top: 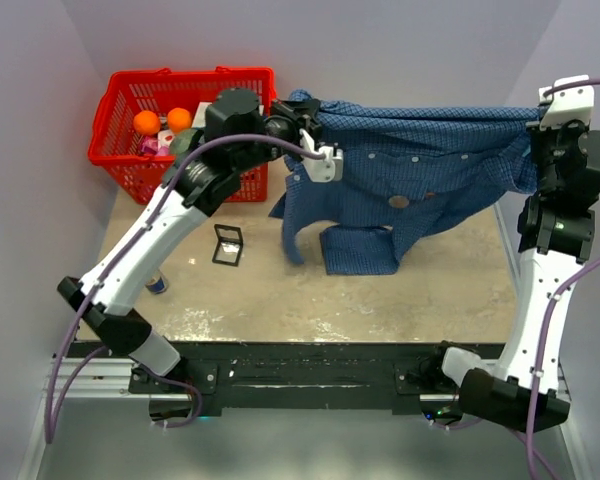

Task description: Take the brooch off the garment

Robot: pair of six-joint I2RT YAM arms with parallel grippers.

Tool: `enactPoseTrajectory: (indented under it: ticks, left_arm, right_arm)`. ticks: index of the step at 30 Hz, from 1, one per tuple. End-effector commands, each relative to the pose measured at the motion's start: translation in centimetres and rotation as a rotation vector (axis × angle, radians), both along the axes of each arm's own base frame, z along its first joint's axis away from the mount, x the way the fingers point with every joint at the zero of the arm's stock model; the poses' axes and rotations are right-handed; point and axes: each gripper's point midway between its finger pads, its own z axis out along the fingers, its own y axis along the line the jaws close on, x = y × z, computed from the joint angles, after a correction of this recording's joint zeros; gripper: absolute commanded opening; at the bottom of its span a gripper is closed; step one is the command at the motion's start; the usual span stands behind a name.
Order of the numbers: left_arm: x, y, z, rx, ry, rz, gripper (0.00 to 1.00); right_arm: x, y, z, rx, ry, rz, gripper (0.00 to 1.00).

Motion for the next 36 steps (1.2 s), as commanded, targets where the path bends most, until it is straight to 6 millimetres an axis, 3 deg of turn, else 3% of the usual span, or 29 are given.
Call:
enactPoseTrajectory:
  ticks: [1,4,14,18,21,23,24,26,27,28,29,30,31,32,33,34,35,36]
  left_arm:
    - [-3.9,4.2,4.6,-0.002,-0.094,0.077,0.00]
    - [-6.1,4.9,5.3,0.004,-0.111,0.070,0.00]
    - [-9.9,9.0,12.4,-0.037,-0.384,0.130,0.00]
    - [-10.9,9.8,13.0,-0.012,-0.454,0.132,0.00]
    - [-10.7,9.3,10.7,0.020,-0.414,0.108,0.00]
    - [-10.4,8.8,9.1,0.026,-0.371,0.095,0.00]
    - [-9.8,8.2,7.1,0.016,-0.304,0.089,0.00]
    - [-9.4,7.0,5.0,-0.015,-0.209,0.054,0.00]
    - [-8.7,5.8,2.2,-0.014,-0.110,0.037,0.00]
    - [-8.5,4.9,0.3,-0.001,-0.049,0.012,0.00]
    - [-8.3,4.2,-1.4,0.007,0.004,-0.006,0.00]
    - [-7.6,3.0,-4.8,0.018,0.107,-0.013,0.00]
    - [-7.3,2.1,-6.3,0.019,0.151,-0.031,0.00]
    - [-7.1,1.4,-8.3,0.037,0.204,-0.042,0.00]
    - [-6.3,0.1,-12.0,0.062,0.300,-0.043,0.00]
    - [-5.8,-0.8,-13.3,0.044,0.341,-0.049,0.00]
    - [-5.3,-1.6,-15.0,0.037,0.392,-0.044,0.00]
    - [-4.2,-3.0,-18.2,0.036,0.499,-0.021,0.06]
  right_arm:
    - [-2.2,-0.2,2.4,-0.030,-0.071,-0.037,0.00]
    - [-3.7,0.5,4.0,-0.011,-0.101,-0.030,0.00]
    - [-11.9,4.4,15.7,-0.061,-0.392,0.019,0.00]
    - [-14.8,5.6,17.6,-0.098,-0.441,0.026,0.00]
    - [-16.4,6.3,17.6,-0.153,-0.412,0.023,0.00]
    - [-16.2,6.1,15.7,-0.160,-0.354,0.014,0.00]
    - [-15.8,5.7,14.7,-0.161,-0.322,0.003,0.00]
    - [-13.9,4.2,10.7,-0.120,-0.213,-0.035,0.00]
    - [-13.0,3.8,9.1,-0.107,-0.169,-0.040,0.00]
    - [-11.3,3.1,5.5,-0.082,-0.076,-0.039,0.00]
    - [-10.5,2.9,3.8,-0.073,-0.033,-0.034,0.00]
    - [-9.7,2.5,2.1,-0.065,0.005,-0.036,0.00]
    - [-8.4,2.0,-1.3,-0.047,0.077,-0.036,0.00]
    - [-7.8,1.6,-3.1,-0.043,0.120,-0.041,0.00]
    - [-7.3,1.1,-4.7,-0.050,0.165,-0.049,0.00]
    - [-6.6,0.6,-8.0,-0.039,0.239,-0.055,0.00]
    - [-6.2,-0.1,-9.8,-0.044,0.285,-0.080,0.00]
    - [-5.9,-0.7,-13.3,-0.057,0.373,-0.087,0.00]
